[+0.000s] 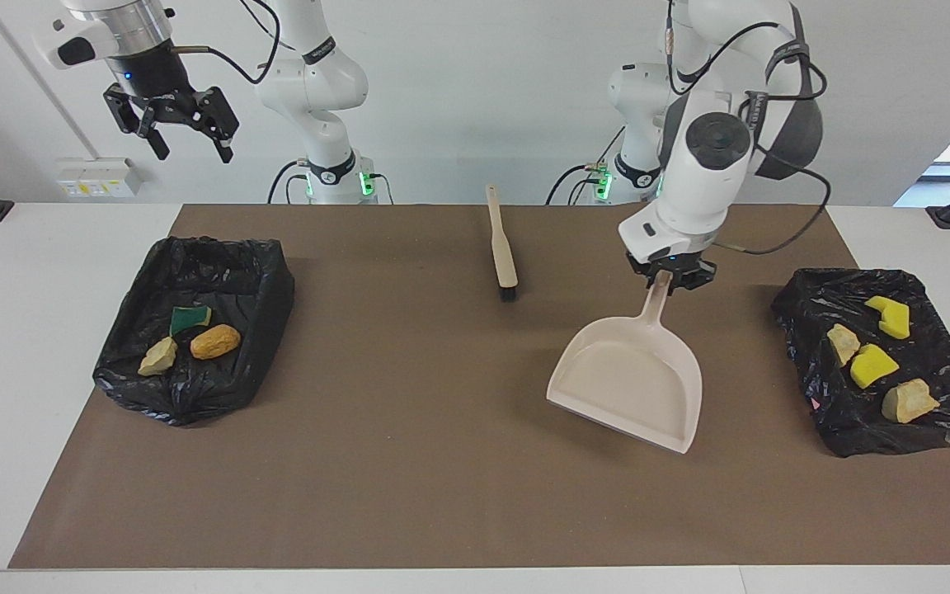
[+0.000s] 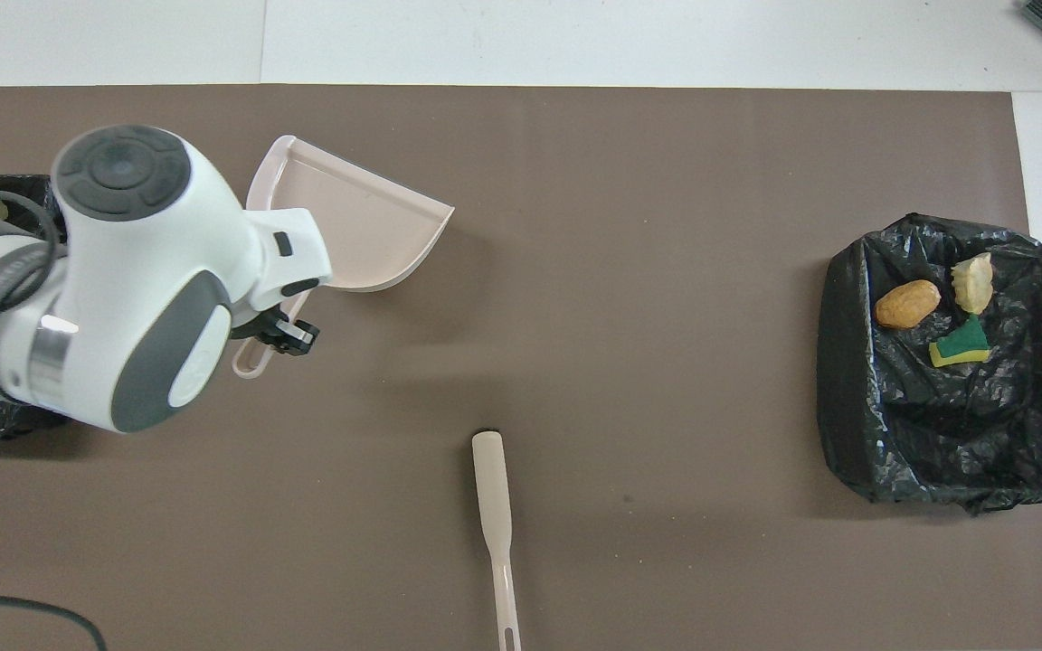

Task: Sweep and dump trash in bin
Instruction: 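Bring the empty dustpan back with the left gripper toward the table center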

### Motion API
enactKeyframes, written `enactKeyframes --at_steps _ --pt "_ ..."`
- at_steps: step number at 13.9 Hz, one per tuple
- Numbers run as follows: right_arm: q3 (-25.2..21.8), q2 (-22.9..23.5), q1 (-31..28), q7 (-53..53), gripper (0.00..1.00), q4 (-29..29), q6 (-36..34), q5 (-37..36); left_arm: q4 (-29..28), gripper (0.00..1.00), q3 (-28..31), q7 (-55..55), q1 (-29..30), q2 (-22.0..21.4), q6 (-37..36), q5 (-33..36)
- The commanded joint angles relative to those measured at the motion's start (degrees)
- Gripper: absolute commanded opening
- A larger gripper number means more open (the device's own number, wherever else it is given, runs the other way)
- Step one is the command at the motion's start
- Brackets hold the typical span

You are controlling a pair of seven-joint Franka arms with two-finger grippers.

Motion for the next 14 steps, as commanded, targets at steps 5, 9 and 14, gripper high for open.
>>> enactKeyframes --at_steps 5,9,14 --pt "-0.6 2.4 -1.3 -4.7 1.00 -1.8 3.2 0.2 -0.1 0.00 1.2 -22.3 -11.8 6.2 10.9 -4.4" --pt "-0.4 3.9 -0.8 -4.6 1.00 -2.4 5.0 0.8 3.1 0.00 1.3 -33.6 -17.6 12.6 14.4 -5.7" --pt "0.1 3.9 -0.8 -4.8 1.00 -1.1 2.9 0.0 5.7 0.99 1.9 -38.9 -18.9 15.1 14.0 -5.0"
